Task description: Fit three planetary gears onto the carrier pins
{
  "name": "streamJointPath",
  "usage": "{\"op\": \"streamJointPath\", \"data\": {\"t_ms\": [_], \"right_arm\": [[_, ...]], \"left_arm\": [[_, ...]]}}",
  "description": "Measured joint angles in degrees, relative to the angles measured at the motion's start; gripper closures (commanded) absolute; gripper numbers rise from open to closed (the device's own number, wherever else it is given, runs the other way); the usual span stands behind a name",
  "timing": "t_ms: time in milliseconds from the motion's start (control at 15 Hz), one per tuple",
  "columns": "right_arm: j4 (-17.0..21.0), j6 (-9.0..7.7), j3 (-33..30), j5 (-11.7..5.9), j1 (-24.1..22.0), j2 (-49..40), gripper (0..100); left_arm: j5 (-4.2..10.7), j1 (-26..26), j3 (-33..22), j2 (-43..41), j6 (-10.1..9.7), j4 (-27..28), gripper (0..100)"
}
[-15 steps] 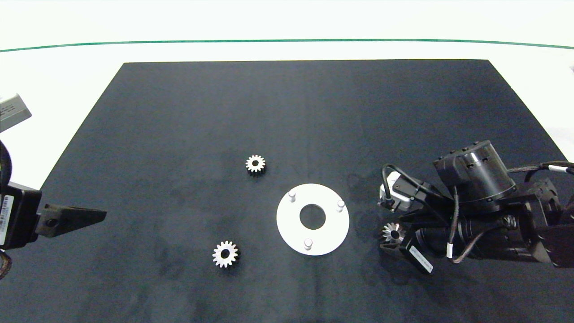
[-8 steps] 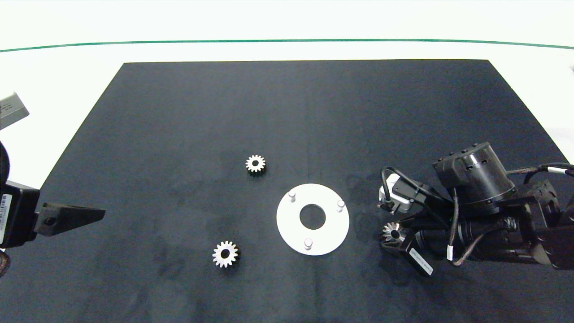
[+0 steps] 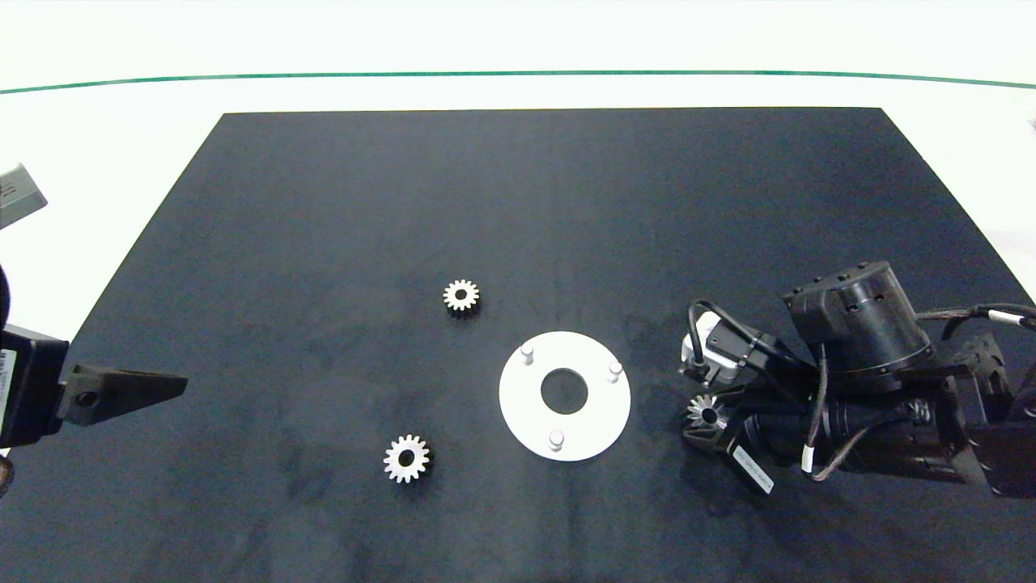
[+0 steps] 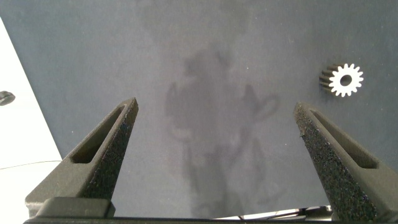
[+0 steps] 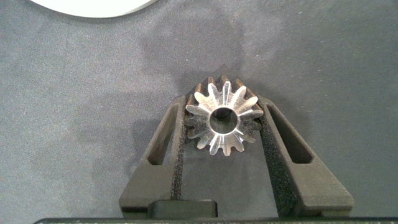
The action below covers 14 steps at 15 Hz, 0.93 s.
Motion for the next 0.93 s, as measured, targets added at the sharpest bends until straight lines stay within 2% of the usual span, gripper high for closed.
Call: {"op": "streamJointPath", "data": {"t_ms": [200,467,600,933], "right_arm": [[1.7,-0.21,-3.5,-0.07,0.6,-1.6,72],[10.6,-0.12,-13.4,-0.24,2.7,-1.9,72],[13.0,-0.15,-19.0,-0.33,3.8,-0.2,72],[15.5,-0.15,-27.0,-0.41,5.9,6.1,72]], "left_arm": [[0.0,0.1,-0.1,-0.3,0.0,0.0,0],[0.0,0.0,0.0,-0.3,-0.02,0.0,0],[0.0,0.0,0.1,-0.4,0.06,0.0,0],[0.0,-0.1,0.1,-0.5,0.06,0.0,0]]}}
